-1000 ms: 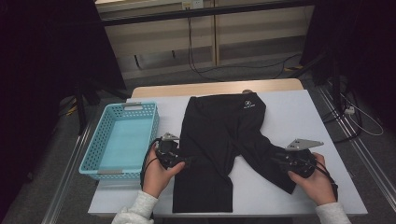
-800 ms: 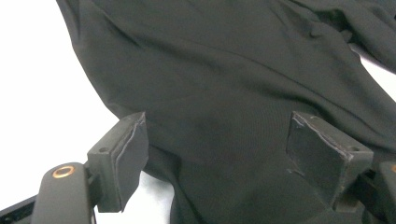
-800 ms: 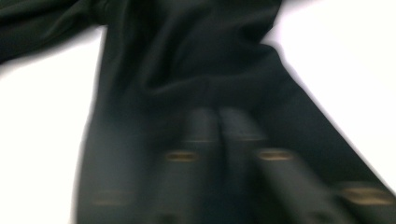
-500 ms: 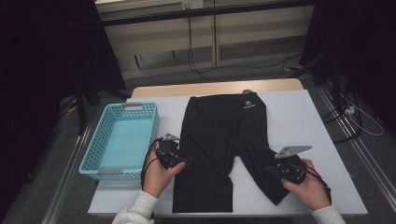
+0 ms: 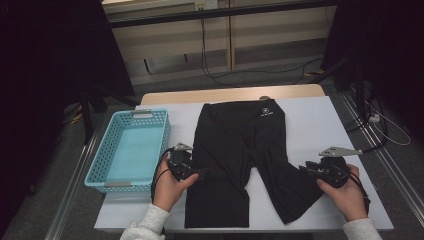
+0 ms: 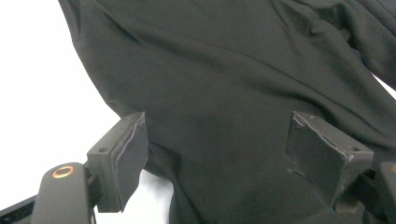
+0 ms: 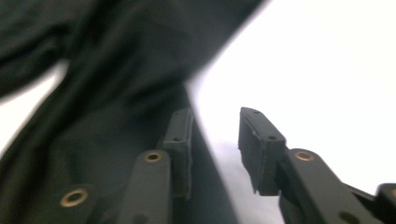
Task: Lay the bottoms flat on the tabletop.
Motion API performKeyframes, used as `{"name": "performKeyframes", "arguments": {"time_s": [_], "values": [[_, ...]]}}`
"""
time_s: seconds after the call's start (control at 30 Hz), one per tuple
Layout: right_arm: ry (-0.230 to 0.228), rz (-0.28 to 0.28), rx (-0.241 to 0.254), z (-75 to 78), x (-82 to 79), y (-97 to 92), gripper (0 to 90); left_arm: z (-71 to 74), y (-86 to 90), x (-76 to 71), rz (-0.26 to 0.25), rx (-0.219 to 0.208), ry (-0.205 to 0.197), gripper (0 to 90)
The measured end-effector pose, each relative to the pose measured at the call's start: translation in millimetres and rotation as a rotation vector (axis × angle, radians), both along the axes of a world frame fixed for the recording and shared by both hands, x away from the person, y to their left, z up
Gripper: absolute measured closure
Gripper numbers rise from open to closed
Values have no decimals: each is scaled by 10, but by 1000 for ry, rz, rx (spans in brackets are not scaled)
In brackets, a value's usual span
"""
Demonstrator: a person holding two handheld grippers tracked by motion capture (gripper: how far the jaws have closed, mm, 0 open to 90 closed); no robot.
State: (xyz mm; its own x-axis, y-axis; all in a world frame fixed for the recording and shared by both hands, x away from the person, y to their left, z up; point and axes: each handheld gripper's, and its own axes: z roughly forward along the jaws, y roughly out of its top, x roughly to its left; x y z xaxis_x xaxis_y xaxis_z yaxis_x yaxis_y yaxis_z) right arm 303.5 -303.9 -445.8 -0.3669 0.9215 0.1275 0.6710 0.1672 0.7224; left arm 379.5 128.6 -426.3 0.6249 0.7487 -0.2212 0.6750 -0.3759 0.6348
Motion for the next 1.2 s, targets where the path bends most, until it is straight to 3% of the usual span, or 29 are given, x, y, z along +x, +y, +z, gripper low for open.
{"name": "performKeyframes", "arguments": {"time_s": [0.1,0.13,0.2,0.23,0.27,0.37,0.43,0.5,0.57,0.67,0.7,0.73,0.8,0.87,1.1,1.2], "values": [[27,45,-21,-51,20,89,651,-10,1,2,0,4,5,213],[31,49,-45,-76,30,123,688,-9,3,1,-3,8,9,213],[51,73,-24,-64,58,152,865,-14,-3,-3,0,4,3,213],[52,79,-29,-55,67,162,891,-12,-3,-3,-3,6,5,213],[51,75,-41,-44,68,168,900,-14,-4,-3,-2,4,4,213],[36,78,-15,29,36,131,900,-24,4,5,-3,3,9,213],[13,61,-32,92,-33,75,900,-37,12,15,0,2,17,213],[12,45,-27,123,-119,-9,900,-39,16,19,0,3,17,213],[11,24,-58,132,-178,-85,900,-23,11,12,2,3,11,213],[67,-16,-68,93,-207,-167,900,-9,4,3,5,-4,6,213],[129,-10,-70,61,-212,-182,900,-11,5,3,2,-2,9,213],[130,-15,-87,44,-227,-187,900,-16,5,6,0,5,7,213],[126,-22,-87,76,-233,-180,879,-21,7,9,0,1,12,213],[76,-23,-72,100,-210,-161,742,-21,16,15,2,3,12,213],[-36,-3,-15,93,-21,-95,643,-17,-2,13,-3,5,7,213],[-22,20,-21,39,67,-26,644,-34,-14,12,1,4,9,213]]}}
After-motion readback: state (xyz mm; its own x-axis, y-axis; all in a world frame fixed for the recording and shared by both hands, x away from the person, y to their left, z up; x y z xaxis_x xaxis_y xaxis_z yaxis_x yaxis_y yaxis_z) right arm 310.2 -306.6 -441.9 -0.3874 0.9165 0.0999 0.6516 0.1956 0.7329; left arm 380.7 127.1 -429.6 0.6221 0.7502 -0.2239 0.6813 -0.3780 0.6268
